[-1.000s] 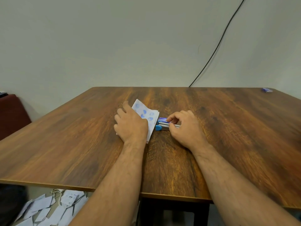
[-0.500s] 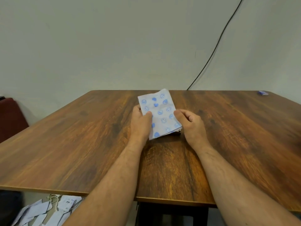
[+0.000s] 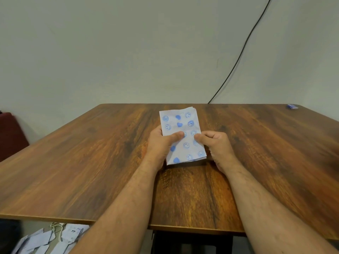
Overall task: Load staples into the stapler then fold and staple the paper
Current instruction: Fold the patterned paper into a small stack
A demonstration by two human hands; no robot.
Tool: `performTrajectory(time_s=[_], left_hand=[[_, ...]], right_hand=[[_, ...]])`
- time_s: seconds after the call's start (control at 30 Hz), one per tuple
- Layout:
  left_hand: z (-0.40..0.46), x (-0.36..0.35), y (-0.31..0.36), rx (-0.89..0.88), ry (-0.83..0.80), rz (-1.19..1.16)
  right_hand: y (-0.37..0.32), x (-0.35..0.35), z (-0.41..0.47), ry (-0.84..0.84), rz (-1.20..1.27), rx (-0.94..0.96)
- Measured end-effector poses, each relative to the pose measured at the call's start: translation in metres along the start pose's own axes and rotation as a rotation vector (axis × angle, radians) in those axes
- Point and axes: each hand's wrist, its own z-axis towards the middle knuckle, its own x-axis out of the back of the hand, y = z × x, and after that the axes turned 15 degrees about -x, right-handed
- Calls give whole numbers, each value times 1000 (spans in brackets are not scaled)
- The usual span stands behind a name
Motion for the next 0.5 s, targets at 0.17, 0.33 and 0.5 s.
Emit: performTrajectory(time_s=[0.17, 0.33, 0.5], left_hand=[[-4, -1, 2, 18, -109, -48], [0, -3, -2, 42, -12, -16], [2, -2, -5, 40, -8, 4]], right_hand=[[-1, -4, -1, -79, 108, -46], [0, -3, 2, -95, 122, -97], [1, -3, 4, -88, 126, -110]])
